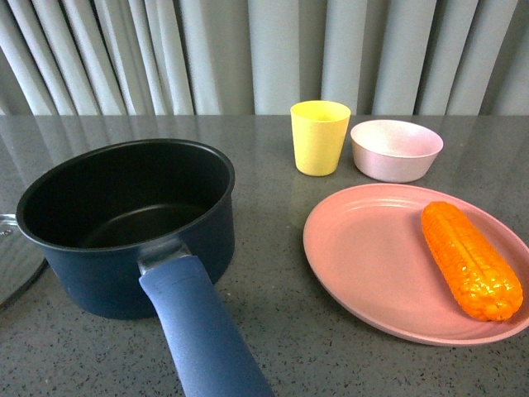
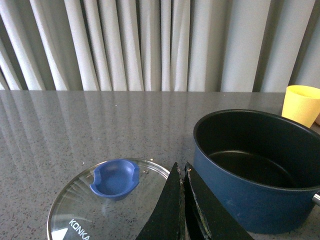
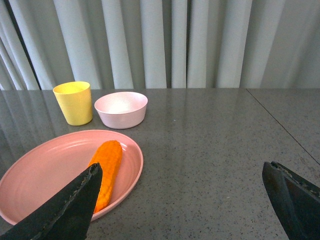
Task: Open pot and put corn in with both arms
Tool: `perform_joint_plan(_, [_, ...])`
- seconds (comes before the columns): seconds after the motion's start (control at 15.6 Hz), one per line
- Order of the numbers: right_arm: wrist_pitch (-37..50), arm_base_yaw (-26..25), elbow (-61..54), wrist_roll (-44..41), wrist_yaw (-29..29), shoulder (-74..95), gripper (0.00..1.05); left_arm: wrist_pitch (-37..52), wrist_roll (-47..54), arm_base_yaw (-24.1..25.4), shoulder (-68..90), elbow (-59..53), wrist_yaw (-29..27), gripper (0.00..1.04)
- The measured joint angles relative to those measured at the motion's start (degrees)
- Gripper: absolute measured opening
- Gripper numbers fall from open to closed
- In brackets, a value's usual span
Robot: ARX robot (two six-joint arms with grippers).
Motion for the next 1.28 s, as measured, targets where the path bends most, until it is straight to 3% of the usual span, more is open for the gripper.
perform_joint_plan(0.64, [0.0,0.0,0.0,0.0,0.0,0.0,0.98,-4.3,0.0,0.0,-4.4,0.0,0.0,0.02])
perform_joint_plan(0.77, [0.0,0.0,0.0,0.0,0.0,0.0,0.98,-13.1,0.0,0.0,-10.0,0.0,0.2,0.02])
perform_joint_plan(0.96, [0.0,0.0,0.0,0.0,0.0,0.0,0.98,-14.5,-0.2,0.0,-14.0,0.0,0.0,0.03])
perform_joint_plan(1.03, [0.0,0.0,0.0,0.0,0.0,0.0,0.98,-14.5,-0.1,0.0,-14.0,0.0,0.0,0.32])
perform_joint_plan(1.22, [-0.6,0.6,0.1,0.2,2.1,0.3,0.98,-14.5,-0.1,0.0,-14.0,0.0,0.0,0.63])
perform_joint_plan(1.28, [1.0,5.0,1.7,1.7,12.9,6.4,0.98,-14.5,-0.1,0.0,-14.0,0.0,-0.1,0.75])
